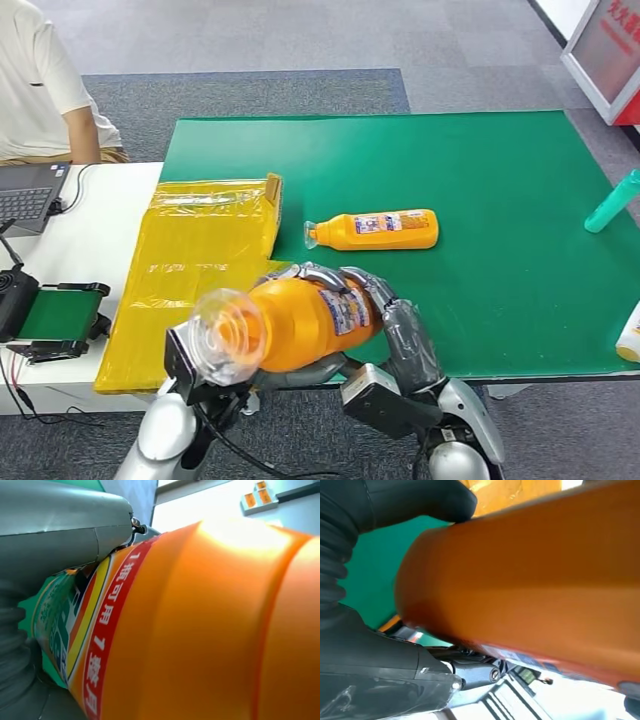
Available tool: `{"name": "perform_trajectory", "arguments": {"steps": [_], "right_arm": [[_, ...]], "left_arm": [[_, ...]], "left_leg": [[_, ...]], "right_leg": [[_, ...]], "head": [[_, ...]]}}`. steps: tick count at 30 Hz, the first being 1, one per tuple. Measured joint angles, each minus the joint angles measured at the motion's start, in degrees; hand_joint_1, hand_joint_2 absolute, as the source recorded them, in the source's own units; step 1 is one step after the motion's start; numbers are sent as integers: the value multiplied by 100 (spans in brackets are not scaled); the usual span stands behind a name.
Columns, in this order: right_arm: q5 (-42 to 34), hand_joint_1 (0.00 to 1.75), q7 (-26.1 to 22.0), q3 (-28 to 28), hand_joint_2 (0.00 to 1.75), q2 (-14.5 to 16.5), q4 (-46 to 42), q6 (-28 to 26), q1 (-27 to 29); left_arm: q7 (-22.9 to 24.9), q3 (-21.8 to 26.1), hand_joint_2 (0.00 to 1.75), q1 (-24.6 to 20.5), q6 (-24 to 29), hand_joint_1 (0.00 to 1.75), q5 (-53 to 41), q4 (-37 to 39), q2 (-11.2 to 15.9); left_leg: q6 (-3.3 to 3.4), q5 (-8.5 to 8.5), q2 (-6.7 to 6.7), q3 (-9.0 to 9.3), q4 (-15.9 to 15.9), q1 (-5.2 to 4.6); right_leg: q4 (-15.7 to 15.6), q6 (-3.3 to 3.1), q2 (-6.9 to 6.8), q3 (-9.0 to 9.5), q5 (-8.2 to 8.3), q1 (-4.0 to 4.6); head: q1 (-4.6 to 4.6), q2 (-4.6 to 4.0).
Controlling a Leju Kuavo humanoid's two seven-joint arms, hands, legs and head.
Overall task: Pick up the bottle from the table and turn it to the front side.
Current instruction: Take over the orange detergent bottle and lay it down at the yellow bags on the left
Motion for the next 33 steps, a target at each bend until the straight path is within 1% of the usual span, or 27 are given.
{"name": "perform_trajectory", "arguments": {"steps": [2, 4, 8, 11, 15, 24, 28, 30, 33], "right_arm": [[-78, 3, 78, -81, 175, 13, -3, 0, 61], [-152, 0, 127, -189, 175, 20, -13, 1, 101], [-274, 0, 168, -350, 175, 44, -57, 9, 175], [-320, 0, 189, -457, 175, 73, -110, 11, 242], [-336, 0, 222, -585, 175, 125, -198, 14, 341], [-294, 0, 305, -745, 175, 261, -266, 56, 436], [-282, 0, 342, -768, 175, 295, -273, 50, 480], [-295, 0, 355, -789, 175, 317, -287, 51, 513], [-316, 0, 360, -823, 175, 350, -344, 54, 553]], "left_arm": [[-96, 55, 175, 127, 65, 175, -102, -90, 0], [-139, 170, 175, 246, 116, 175, -160, -202, 2], [-182, 465, 175, 486, 282, 175, -421, -436, -19], [-199, 751, 175, 644, 514, 175, -753, -601, -66], [-196, 1146, 175, 831, 676, 175, -1010, -775, -148], [-277, 1909, 175, 1131, 763, 175, -1076, -969, -311], [-187, 2182, 0, 1174, 936, 175, -1492, -956, -368], [-127, 2334, 0, 1182, 1114, 175, -1902, -921, -383], [-87, 2546, 0, 1175, 1483, 175, -2773, -828, -397]], "left_leg": [[0, 0, 0, -1, 0, 0], [0, 0, 0, -2, 0, 0], [0, 0, 0, -2, 0, 0], [0, 0, 0, -1, 0, 0], [0, 0, 0, -1, 0, 0], [0, 0, 0, -1, 0, 0], [0, 0, 0, -1, 0, 0], [0, 0, 0, -1, 0, 0], [0, 0, 0, 0, 0, 0]], "right_leg": [[0, 0, 0, 0, 0, 0], [0, 0, 0, 0, -1, 0], [0, 0, 0, 0, -1, 0], [0, 0, 0, 0, -1, 0], [0, -1, 0, -1, -1, 0], [0, -1, -1, 0, -1, 0], [0, -1, 0, -1, -1, 0], [0, -1, 0, -1, -1, 0], [0, -1, 0, -2, -1, 0]], "head": [[0, 0], [1, 0], [1, 0], [1, 0], [0, -1], [1, -1], [0, 0], [0, 0], [0, 0]]}}
